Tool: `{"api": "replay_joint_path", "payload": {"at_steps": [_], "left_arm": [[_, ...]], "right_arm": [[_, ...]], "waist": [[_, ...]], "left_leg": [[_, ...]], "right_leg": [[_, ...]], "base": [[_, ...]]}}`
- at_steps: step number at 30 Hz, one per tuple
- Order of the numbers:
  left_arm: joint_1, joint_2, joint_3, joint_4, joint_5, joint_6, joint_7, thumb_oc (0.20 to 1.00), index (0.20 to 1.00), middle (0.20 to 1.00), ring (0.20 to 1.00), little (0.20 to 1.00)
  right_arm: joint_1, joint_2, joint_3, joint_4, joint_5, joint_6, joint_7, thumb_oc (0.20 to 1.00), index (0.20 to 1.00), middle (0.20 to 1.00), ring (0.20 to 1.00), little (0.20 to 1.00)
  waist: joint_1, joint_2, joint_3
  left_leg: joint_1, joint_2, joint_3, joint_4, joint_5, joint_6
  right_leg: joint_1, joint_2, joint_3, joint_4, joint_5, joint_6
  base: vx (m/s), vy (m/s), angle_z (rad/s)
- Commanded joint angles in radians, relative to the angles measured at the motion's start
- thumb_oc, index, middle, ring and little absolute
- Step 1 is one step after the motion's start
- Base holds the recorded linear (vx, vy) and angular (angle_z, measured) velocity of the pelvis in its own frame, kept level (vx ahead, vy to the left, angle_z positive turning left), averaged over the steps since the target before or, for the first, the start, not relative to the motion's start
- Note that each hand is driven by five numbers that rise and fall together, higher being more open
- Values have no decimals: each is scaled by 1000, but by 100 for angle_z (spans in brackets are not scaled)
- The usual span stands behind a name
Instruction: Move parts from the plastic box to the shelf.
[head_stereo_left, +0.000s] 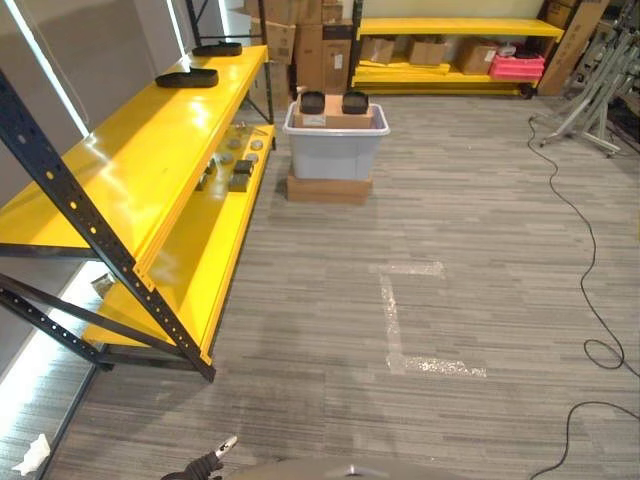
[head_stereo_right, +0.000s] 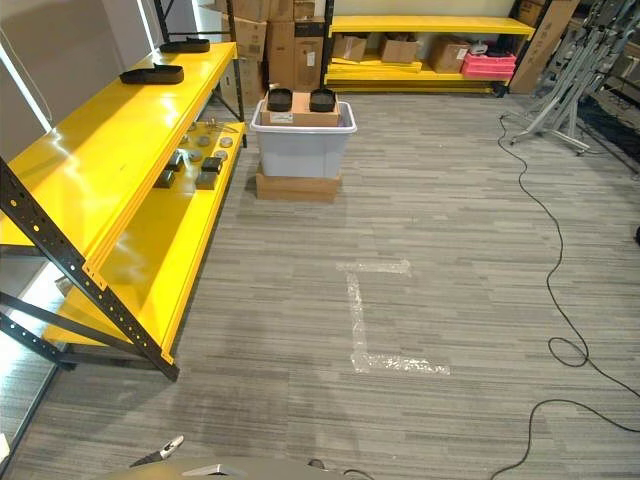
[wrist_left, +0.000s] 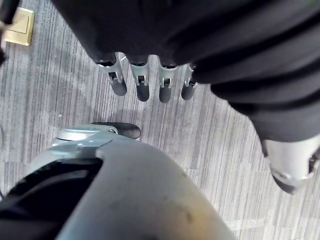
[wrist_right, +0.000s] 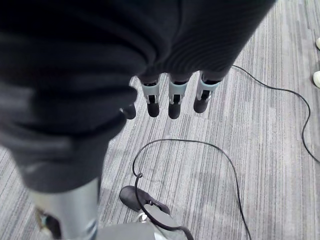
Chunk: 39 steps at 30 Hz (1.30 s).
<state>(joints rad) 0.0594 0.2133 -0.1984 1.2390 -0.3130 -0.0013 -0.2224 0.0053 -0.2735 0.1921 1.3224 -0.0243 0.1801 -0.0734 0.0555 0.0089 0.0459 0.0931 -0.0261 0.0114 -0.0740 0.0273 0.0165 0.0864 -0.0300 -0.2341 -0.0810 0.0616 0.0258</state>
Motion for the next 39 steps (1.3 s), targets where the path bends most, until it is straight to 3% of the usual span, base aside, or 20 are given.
{"api": "replay_joint_path", "payload": {"at_steps": [1,5,12,15,16,19,32,39], "left_arm": [[-68,-15,5,50,5,-12,-7,1000,1000,1000,1000,1000],[-69,-16,9,51,4,9,49,1000,1000,1000,1000,1000],[-77,-14,20,97,86,132,205,1000,1000,1000,1000,1000],[-81,-14,27,113,79,146,230,1000,1000,1000,1000,1000],[-87,-16,31,117,88,118,255,1000,1000,1000,1000,1000],[-91,-19,33,119,65,155,281,1000,1000,1000,1000,1000],[-90,-24,29,122,112,134,301,1000,1000,1000,1000,1000],[-86,-27,33,112,85,87,303,1000,1000,1000,1000,1000]], "right_arm": [[-31,8,21,63,26,6,-10,1000,1000,1000,1000,1000],[-32,6,16,60,25,11,-8,1000,1000,1000,1000,1000],[-33,12,26,61,38,17,-10,1000,1000,1000,1000,1000],[-34,15,32,63,43,19,-11,1000,1000,1000,1000,1000],[-35,17,32,62,42,26,-11,1000,1000,1000,1000,1000],[-37,19,34,67,41,25,-13,1000,1000,1000,1000,1000],[-41,24,37,68,49,37,-17,1000,1000,1000,1000,1000],[-41,25,19,72,116,7,-42,1000,1000,1000,1000,1000]], "waist": [[18,-19,-15],[19,-18,-16],[19,-22,-20],[17,-22,-23],[15,-22,-25],[16,-21,-27],[18,-21,-28],[17,-20,-27]], "left_leg": [[-32,7,23,31,-41,-28],[-33,6,22,32,-40,-28],[-30,5,19,35,-41,-27],[-27,5,20,33,-41,-27],[-25,5,21,33,-42,-26],[-26,4,18,35,-42,-26],[-30,1,10,39,-43,-24],[-33,-7,2,49,-50,-19]], "right_leg": [[-4,-71,10,49,-28,105],[-3,-71,11,48,-26,106],[1,-71,13,47,-25,106],[3,-69,16,45,-26,105],[4,-70,19,45,-25,105],[4,-71,20,46,-24,106],[-3,-73,29,48,-23,106],[-8,-74,43,52,-22,106]], "base": [[0,0,0],[0,0,0],[0,0,0],[0,0,0],[33,-2,0],[0,0,0],[0,0,0],[5,11,-2]]}}
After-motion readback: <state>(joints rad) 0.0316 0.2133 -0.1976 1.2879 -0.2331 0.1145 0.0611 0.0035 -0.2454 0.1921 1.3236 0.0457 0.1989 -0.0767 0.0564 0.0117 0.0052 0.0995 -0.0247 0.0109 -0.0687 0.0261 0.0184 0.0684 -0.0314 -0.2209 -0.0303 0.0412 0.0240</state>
